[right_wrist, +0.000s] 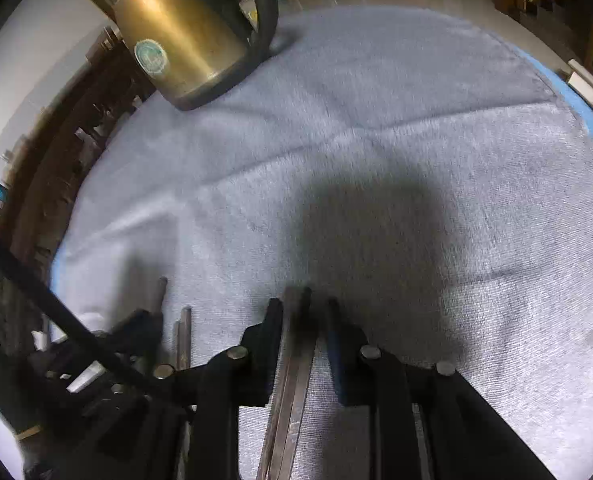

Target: Organize utensils

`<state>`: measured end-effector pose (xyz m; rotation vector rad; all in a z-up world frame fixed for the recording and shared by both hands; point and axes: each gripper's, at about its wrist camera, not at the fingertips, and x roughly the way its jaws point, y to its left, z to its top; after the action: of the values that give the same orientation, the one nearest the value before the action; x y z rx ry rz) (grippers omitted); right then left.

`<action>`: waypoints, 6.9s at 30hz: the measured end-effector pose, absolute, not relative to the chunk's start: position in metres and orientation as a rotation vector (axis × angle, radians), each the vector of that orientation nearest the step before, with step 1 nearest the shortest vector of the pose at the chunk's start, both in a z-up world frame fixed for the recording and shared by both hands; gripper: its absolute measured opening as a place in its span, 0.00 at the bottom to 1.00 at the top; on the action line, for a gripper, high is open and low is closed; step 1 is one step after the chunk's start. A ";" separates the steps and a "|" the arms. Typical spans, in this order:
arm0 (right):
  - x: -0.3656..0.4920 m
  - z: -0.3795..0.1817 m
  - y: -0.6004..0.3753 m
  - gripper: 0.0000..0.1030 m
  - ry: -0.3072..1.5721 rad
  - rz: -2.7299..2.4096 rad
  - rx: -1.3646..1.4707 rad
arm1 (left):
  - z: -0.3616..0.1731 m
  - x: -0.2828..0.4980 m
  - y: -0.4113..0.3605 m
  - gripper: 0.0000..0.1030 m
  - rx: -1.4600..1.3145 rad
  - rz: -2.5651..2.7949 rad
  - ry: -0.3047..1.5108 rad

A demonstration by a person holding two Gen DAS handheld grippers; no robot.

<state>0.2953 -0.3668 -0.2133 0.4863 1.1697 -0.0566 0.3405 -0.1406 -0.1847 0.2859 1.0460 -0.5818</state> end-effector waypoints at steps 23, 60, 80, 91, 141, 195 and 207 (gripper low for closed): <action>0.231 -0.136 -0.371 0.08 0.863 0.075 0.518 | -0.108 0.303 -0.093 0.06 0.055 -0.561 0.888; -0.055 0.062 -0.300 0.08 0.091 -0.004 0.329 | 0.062 0.058 -0.007 0.05 -0.120 -0.469 0.221; -0.071 0.041 -0.271 0.08 0.177 0.081 0.286 | 0.049 0.035 -0.023 0.05 -0.123 -0.559 0.321; -0.067 0.015 -0.268 0.08 0.252 0.082 0.294 | 0.025 0.032 -0.038 0.05 -0.075 -0.501 0.427; -0.053 -0.005 -0.277 0.11 0.371 0.068 0.412 | 0.007 0.031 -0.040 0.36 0.046 -0.251 0.490; -0.016 -0.049 -0.311 0.32 0.492 -0.092 0.492 | -0.063 0.111 0.065 0.74 0.041 0.149 0.673; -0.011 -0.054 -0.335 0.32 0.470 -0.089 0.558 | -0.085 0.136 0.040 0.74 0.074 0.103 0.739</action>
<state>-0.0108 -0.3351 -0.0541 0.5579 0.4705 -0.0886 0.1357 0.0396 -0.0853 0.0736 0.7395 0.1028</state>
